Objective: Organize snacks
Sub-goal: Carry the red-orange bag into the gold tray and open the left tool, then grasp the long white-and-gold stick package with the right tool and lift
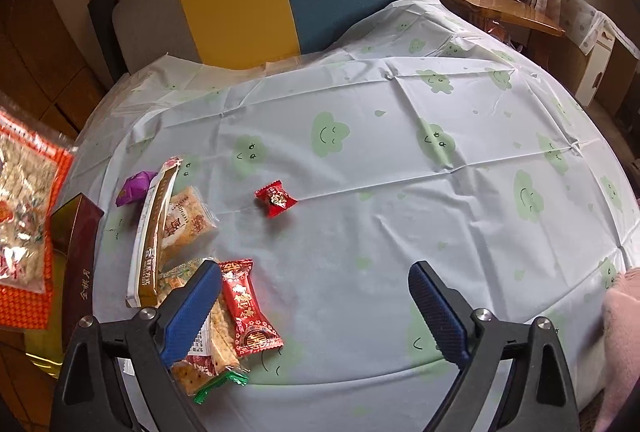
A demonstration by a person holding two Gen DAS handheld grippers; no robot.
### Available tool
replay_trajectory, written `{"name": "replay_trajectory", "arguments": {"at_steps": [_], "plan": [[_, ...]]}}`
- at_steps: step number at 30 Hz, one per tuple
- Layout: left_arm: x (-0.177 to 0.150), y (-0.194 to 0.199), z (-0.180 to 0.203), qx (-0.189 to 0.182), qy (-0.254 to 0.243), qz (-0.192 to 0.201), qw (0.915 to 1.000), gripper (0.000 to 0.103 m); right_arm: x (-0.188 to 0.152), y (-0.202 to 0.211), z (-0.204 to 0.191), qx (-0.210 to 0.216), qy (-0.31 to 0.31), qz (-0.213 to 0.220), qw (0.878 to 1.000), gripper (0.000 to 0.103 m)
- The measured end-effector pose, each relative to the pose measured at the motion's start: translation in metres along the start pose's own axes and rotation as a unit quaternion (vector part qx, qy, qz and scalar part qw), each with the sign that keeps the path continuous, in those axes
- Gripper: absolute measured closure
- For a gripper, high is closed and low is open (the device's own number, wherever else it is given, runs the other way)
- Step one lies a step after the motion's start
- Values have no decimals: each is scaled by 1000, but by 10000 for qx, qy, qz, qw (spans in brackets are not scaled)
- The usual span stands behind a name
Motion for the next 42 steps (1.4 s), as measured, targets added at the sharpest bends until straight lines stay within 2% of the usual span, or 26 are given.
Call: {"name": "replay_trajectory", "arguments": {"at_steps": [4, 6, 9, 10, 12, 15, 18, 20, 22, 26, 32, 34, 35, 42], "plan": [[-4, 18, -46, 381, 238, 88, 9990, 103, -1, -1, 0, -78, 47, -26, 10000, 7], [-10, 16, -65, 558, 183, -15, 9983, 103, -1, -1, 0, -125, 77, -19, 9999, 7], [-24, 2, -108, 1485, 159, -97, 9887, 102, -2, -1, 0, -171, 84, -25, 9998, 7], [-30, -3, -122, 1625, 292, -178, 9861, 102, -2, -1, 0, -190, 85, -24, 9998, 7], [-42, -7, -145, 1656, 663, -339, 9834, 102, -3, 0, 0, -237, 93, -18, 9997, 7], [-55, -5, -162, 1999, 653, -334, 9771, 102, -4, 0, 0, -292, 92, -23, 9995, 7], [-68, -3, -163, 1905, 630, -379, 9789, 100, -4, -1, -2, -304, 121, -17, 9995, 7], [-75, -1, -163, 1956, 584, -341, 9783, 83, -3, -1, -5, -294, 176, 14, 9994, 7], [-83, 1, -160, 2043, 559, -265, 9769, 72, -2, 0, -9, -253, 254, 63, 9993, 7], [-100, -2, -154, 1929, 603, -322, 9788, 71, -1, 2, -21, -185, 408, 140, 9989, 7], [-129, -7, -135, 1831, 316, -436, 9816, 71, -2, 4, -41, 268, 519, 176, 9981, 8], [-138, -9, -129, 1758, 236, -466, 9830, 71, -5, 4, -53, 453, 632, 113, 9969, 28], [-141, -10, -126, 1715, 189, -492, 9838, 71, -7, 3, -59, 463, 739, 79, 9962, 31], [-169, -18, -115, 1560, 46, -735, 9850, 71, -7, -7, -112, 842, 963, -172, 9916, 32]]}}
Point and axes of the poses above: each gripper's, at about its wrist camera, not at the fingertips, and y roughly against the way its jaws point, z to its right, x to its top, the point moved 8 cm from there along -y, roughly the way its jaws point, and after that the axes turned 6 degrees about y, right-handed, at the moved point
